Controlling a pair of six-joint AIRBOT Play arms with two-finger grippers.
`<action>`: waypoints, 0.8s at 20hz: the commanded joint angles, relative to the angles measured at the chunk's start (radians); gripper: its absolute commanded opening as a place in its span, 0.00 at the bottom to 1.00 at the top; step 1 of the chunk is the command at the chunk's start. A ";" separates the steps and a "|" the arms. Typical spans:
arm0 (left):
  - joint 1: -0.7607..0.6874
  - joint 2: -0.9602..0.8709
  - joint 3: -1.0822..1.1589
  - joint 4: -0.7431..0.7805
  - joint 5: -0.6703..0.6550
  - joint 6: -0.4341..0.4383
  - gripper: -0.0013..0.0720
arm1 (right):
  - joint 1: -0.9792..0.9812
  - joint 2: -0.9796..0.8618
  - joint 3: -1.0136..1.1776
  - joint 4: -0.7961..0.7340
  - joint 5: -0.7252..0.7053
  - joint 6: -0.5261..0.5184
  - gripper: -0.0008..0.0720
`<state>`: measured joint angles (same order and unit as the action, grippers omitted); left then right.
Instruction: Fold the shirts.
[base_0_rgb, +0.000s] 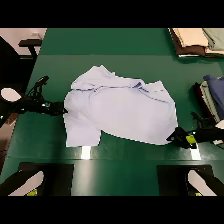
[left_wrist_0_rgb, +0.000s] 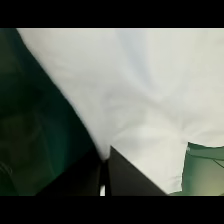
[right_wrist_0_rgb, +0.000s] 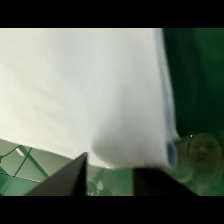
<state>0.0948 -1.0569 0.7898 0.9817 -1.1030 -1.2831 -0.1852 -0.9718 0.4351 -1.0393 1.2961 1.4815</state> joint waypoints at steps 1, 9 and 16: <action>0.000 0.001 0.004 -0.002 0.000 0.000 0.05 | 0.108 -0.079 0.047 0.020 -0.119 0.002 0.17; 0.000 0.274 0.301 0.006 -0.009 -0.082 0.05 | 0.186 0.102 0.548 0.015 -0.047 -0.023 0.03; 0.000 0.378 0.979 0.006 -0.027 -0.137 0.05 | 0.185 0.214 1.167 -0.002 -0.010 -0.027 0.03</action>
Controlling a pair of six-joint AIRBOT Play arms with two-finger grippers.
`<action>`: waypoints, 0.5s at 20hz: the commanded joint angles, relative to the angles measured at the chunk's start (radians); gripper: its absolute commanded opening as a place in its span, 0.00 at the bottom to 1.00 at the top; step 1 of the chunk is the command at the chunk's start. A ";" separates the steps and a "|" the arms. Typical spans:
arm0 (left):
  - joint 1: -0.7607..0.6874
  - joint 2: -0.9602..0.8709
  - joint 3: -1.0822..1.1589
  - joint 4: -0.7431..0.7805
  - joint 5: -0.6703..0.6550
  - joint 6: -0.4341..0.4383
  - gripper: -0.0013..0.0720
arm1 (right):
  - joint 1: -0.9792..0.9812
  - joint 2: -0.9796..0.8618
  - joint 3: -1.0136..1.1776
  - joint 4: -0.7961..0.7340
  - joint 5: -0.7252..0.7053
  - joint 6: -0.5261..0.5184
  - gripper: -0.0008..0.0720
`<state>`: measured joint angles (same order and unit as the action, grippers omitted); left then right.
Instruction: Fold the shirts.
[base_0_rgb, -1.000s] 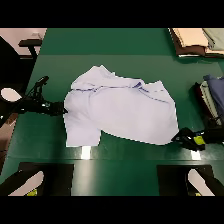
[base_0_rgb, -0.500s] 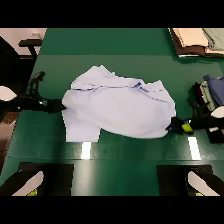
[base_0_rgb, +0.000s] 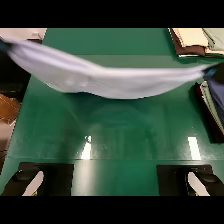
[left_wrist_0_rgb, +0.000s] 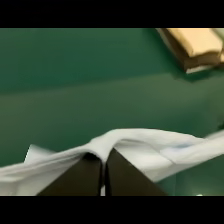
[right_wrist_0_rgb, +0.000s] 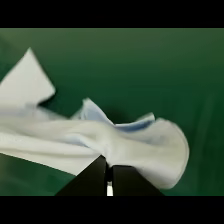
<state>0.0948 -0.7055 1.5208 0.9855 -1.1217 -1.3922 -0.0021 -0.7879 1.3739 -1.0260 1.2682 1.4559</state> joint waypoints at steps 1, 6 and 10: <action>0.000 0.027 0.328 0.004 -0.006 -0.043 0.05 | 0.002 0.021 0.308 -0.035 0.047 0.000 0.03; 0.000 0.024 0.561 0.040 0.014 -0.052 0.05 | 0.002 -0.123 0.729 -0.157 0.290 0.059 0.03; 0.000 -0.010 0.489 0.102 -0.074 -0.103 0.05 | 0.002 -0.219 0.818 -0.181 0.346 0.092 0.03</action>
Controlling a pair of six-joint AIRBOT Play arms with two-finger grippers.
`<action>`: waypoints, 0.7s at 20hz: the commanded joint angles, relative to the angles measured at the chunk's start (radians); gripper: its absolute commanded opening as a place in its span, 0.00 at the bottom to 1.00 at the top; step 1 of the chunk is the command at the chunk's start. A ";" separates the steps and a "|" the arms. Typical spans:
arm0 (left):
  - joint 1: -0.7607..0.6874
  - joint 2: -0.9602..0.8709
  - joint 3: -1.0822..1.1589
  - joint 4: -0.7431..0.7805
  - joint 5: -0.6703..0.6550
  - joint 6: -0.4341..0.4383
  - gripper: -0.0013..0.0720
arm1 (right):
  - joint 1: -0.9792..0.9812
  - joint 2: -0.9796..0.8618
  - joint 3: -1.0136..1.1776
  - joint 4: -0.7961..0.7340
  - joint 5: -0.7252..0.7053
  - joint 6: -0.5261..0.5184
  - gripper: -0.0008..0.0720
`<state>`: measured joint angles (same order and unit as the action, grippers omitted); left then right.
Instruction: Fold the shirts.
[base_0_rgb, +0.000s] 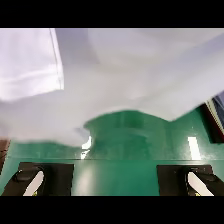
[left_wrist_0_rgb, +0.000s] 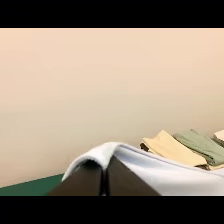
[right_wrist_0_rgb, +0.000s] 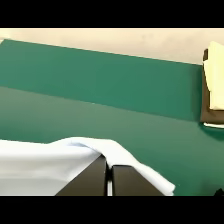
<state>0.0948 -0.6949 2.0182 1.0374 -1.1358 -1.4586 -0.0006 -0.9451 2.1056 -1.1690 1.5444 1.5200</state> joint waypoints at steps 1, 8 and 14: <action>0.000 -0.039 -0.052 0.053 -0.098 -0.037 0.05 | 0.002 -0.073 0.043 -0.036 0.059 0.029 0.03; 0.000 -0.327 -0.491 0.047 -0.171 -0.032 0.05 | 0.017 -0.349 -0.293 -0.040 0.056 0.023 0.03; -0.018 -0.704 -0.626 0.016 -0.002 0.051 0.05 | 0.057 -0.700 -0.346 -0.036 -0.032 0.005 0.03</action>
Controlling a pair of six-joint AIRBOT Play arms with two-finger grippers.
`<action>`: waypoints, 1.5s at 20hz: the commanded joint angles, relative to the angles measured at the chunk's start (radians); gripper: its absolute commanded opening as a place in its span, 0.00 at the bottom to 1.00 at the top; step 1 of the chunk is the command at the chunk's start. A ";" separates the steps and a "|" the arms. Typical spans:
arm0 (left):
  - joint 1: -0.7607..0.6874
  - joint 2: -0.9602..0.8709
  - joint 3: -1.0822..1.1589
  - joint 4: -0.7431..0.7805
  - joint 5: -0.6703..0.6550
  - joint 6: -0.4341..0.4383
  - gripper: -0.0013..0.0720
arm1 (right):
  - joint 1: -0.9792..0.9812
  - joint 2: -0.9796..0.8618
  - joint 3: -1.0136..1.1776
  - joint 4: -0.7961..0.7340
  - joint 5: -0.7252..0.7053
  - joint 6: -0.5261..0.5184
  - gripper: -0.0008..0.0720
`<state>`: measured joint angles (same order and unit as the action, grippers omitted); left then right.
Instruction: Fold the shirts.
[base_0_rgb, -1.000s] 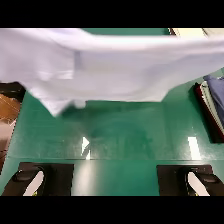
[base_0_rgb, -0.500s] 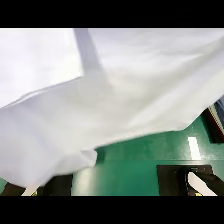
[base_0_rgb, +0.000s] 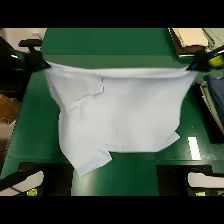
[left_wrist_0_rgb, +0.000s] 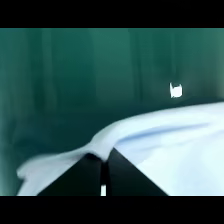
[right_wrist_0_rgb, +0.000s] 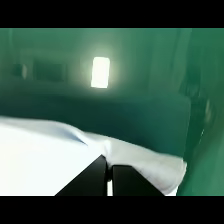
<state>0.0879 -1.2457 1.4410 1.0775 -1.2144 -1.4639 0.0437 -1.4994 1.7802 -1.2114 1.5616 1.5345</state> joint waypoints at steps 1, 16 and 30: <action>-0.021 -0.192 -0.048 -0.030 0.116 0.075 0.05 | 0.018 -0.191 -0.003 0.007 -0.072 -0.010 0.03; -0.036 -0.258 -0.161 0.034 0.108 0.133 0.05 | 0.017 -0.185 -0.223 0.016 -0.206 -0.047 0.04; -0.035 0.252 -0.706 0.162 -0.095 -0.032 0.68 | 0.007 0.274 -0.607 0.016 -0.169 -0.103 0.54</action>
<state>0.0517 -1.1389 0.9295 1.2560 -1.2636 -1.4532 0.0513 -1.3384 1.2800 -1.1965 1.4189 1.4364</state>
